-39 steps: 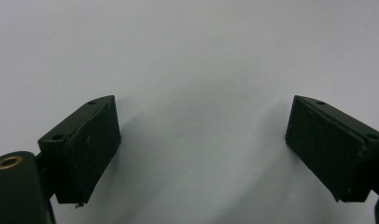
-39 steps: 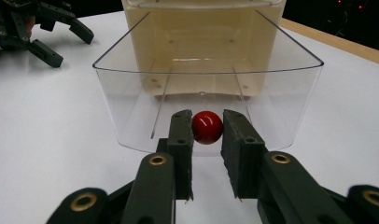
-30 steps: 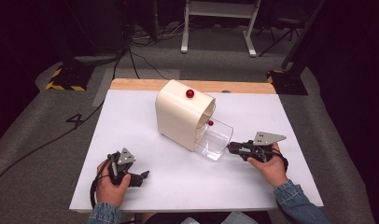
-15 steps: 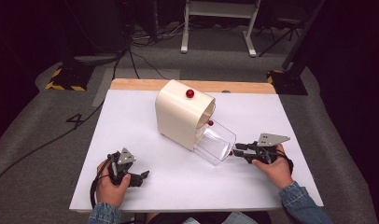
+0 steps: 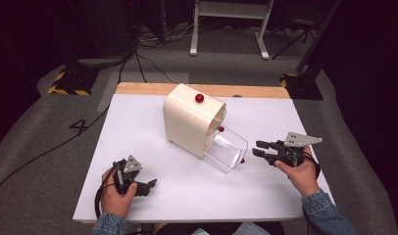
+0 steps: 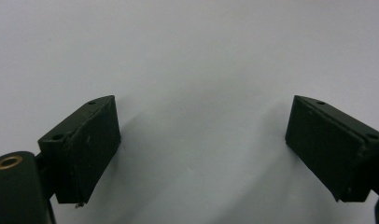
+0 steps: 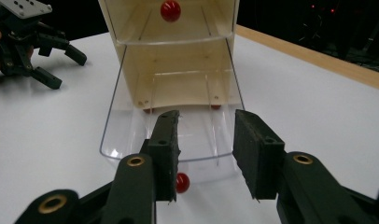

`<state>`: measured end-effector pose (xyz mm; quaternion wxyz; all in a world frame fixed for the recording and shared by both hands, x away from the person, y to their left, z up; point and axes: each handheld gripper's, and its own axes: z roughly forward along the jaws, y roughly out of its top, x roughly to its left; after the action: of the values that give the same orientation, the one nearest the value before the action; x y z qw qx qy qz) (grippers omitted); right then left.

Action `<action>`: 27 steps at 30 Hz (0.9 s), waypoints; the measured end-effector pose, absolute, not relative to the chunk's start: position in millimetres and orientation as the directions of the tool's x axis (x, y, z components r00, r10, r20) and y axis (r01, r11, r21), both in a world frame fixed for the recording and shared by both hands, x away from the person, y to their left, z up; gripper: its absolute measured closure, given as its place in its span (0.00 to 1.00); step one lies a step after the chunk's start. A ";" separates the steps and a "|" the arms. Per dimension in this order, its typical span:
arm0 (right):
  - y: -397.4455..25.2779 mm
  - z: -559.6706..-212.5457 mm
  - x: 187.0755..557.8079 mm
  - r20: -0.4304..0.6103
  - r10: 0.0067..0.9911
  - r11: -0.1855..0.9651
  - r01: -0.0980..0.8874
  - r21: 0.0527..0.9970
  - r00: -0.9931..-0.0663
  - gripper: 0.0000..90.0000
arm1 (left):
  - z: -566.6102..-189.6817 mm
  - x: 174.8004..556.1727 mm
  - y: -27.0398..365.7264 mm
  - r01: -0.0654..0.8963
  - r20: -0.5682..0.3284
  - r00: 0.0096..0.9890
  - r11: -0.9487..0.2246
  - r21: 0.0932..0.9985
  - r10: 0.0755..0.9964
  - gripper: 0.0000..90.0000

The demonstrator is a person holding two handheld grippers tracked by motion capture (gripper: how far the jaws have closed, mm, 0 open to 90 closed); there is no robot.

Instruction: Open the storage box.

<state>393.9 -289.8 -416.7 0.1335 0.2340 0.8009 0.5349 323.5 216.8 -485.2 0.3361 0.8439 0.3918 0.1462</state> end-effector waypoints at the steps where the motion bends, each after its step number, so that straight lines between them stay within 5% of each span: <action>1: -287.5 -413.2 394.7 0.031 0.513 0.321 0.225 0.920 -0.858 0.68 | -485.2 323.6 216.8 0.563 -0.017 0.650 -0.467 0.682 0.760 0.12; 12: -252.4 -378.2 408.2 0.003 0.465 0.325 0.174 0.929 -0.885 0.69 | -485.3 323.6 216.9 0.563 -0.017 0.650 -0.466 0.682 0.760 0.12; 27: -215.2 -383.6 435.3 0.018 0.431 0.315 0.169 0.934 -0.902 0.70 | -485.9 322.6 216.4 0.563 -0.021 0.648 -0.461 0.686 0.762 0.12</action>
<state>435.3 -215.2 -383.6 0.1180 0.1871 0.8023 0.5544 322.6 216.4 -485.9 0.3390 0.8420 0.3935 0.1462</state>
